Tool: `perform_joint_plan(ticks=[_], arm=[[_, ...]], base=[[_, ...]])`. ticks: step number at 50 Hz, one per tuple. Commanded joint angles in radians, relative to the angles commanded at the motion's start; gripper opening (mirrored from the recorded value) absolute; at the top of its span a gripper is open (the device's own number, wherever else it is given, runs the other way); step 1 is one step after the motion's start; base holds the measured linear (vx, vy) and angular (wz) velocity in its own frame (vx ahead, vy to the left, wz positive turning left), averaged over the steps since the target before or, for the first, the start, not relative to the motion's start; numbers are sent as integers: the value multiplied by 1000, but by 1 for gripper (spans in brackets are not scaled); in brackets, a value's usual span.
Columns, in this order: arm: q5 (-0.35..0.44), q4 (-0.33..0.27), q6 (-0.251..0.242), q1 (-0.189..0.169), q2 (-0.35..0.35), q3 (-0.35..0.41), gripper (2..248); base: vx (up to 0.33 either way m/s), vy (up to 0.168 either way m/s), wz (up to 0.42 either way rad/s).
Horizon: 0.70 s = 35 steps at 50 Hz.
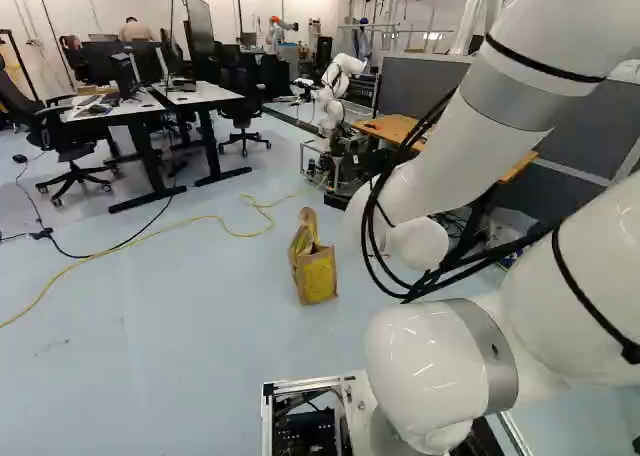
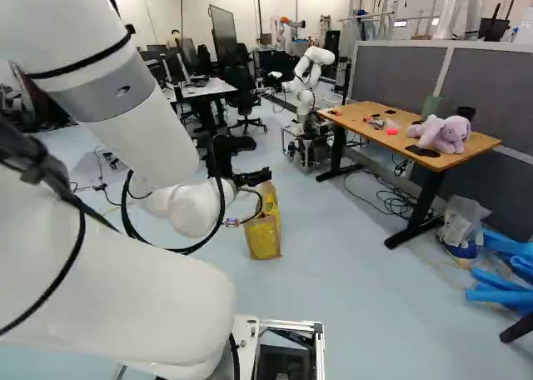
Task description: Pick up the bag on the ground and place it on the table
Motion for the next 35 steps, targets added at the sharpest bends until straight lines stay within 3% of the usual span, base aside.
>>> perform_joint_plan(ticks=[35], arm=[[0, 0, 0, 0, 0, 0, 247]], base=[[175, 54, -28]])
